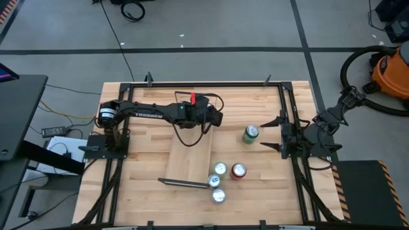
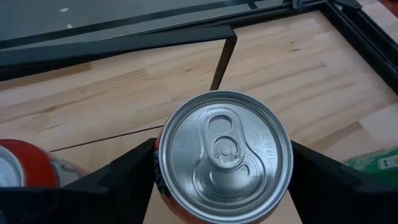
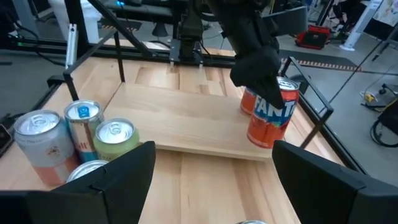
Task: Place canned beverage on shelf
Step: Put the red soda can on the shelf
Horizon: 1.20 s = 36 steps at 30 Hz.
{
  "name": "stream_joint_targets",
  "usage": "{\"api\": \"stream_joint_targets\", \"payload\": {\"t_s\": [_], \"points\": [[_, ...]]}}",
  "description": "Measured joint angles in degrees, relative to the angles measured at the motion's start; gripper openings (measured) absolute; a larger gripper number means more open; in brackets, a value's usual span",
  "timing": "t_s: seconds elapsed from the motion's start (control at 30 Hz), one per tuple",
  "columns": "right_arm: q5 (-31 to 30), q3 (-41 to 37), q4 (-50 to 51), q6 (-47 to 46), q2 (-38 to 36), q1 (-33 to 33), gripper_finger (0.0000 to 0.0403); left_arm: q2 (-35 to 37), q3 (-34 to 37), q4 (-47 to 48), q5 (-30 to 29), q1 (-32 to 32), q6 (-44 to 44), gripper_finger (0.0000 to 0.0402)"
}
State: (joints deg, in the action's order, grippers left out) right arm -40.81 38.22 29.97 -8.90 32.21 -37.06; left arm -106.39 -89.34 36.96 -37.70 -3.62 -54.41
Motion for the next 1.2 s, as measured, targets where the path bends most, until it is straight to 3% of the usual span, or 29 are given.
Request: {"api": "stream_joint_targets", "payload": {"t_s": [0.4,1.2], "points": [[0.1,0.0,-0.8,0.5,0.0,0.0,0.0334,-0.5,0.0,3.9,1.6,-1.2,0.5,0.0307],[0.4,0.0,-1.5,1.1,0.0,0.0,0.0334,-2.8,-0.1,2.3,-0.2,-2.2,3.1,0.0307]]}}
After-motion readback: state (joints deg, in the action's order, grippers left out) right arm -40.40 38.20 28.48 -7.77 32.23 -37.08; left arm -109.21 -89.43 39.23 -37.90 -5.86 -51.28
